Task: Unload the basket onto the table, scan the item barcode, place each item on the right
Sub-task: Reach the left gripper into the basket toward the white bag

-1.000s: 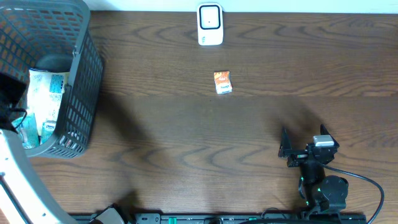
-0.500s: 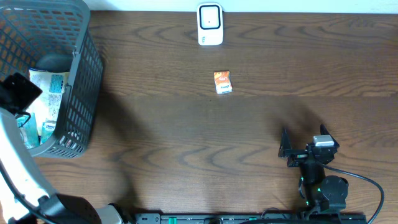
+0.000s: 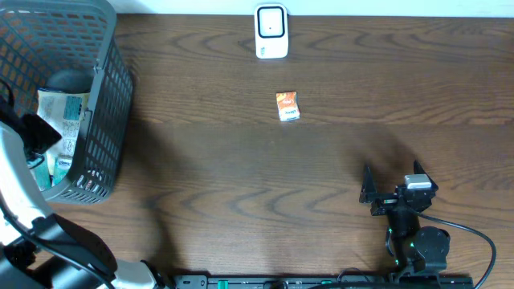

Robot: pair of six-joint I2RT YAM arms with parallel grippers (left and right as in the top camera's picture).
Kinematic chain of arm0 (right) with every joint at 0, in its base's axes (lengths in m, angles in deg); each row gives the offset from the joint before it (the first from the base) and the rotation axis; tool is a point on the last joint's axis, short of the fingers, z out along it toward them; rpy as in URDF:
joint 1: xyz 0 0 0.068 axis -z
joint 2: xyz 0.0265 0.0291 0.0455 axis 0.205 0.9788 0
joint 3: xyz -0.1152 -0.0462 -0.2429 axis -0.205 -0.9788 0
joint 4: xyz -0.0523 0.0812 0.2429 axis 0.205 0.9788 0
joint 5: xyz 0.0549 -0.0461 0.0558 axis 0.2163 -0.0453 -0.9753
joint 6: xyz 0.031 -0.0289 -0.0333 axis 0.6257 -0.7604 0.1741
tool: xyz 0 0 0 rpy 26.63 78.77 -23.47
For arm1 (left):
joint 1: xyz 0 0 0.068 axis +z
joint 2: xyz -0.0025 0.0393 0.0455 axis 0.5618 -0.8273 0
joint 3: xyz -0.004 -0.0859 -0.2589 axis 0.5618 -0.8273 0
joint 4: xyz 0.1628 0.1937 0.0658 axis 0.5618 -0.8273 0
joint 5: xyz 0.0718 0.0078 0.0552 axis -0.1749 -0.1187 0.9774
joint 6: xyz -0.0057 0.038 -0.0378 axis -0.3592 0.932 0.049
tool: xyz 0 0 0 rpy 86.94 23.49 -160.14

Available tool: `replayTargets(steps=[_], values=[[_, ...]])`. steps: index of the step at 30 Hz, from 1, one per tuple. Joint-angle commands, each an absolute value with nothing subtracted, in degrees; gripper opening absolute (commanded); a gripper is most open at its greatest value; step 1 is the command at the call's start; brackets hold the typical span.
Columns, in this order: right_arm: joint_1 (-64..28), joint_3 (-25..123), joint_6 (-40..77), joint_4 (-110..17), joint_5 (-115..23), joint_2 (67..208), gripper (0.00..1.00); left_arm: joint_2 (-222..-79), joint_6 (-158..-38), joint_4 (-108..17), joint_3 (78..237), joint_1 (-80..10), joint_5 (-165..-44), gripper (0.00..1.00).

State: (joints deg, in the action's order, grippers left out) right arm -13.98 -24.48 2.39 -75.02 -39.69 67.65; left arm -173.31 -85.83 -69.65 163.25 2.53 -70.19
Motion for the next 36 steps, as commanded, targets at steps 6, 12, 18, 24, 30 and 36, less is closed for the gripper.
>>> replayTargets(steps=[6, 12, 18, 24, 30, 36], values=[[-13.74, -24.55, 2.39, -74.78, -39.65, 67.34, 0.99, -178.40, -76.65, -73.91, 162.55, 2.77, -67.72, 0.76], [-13.74, -24.55, 2.37, -74.78, -39.65, 67.34, 0.99, -180.31, -76.67, -72.12, 162.55, 2.77, -67.77, 0.82], [-13.74, -24.55, 2.39, -74.78, -39.65, 67.34, 0.99, -181.05, -74.94, -70.81, 162.55, 2.77, -67.74, 0.91], [-13.74, -24.55, 2.37, -74.78, -39.67, 67.34, 0.99, -181.11, -74.92, -67.20, 162.55, 2.77, -67.77, 0.91], [-13.74, -24.55, 2.37, -74.78, -39.65, 67.34, 0.99, -181.62, -72.32, -64.18, 162.55, 2.77, -69.34, 0.91], [-13.74, -24.55, 2.37, -74.78, -39.67, 67.34, 0.99, -181.62, -64.69, -60.80, 162.55, 2.62, -80.71, 0.91]])
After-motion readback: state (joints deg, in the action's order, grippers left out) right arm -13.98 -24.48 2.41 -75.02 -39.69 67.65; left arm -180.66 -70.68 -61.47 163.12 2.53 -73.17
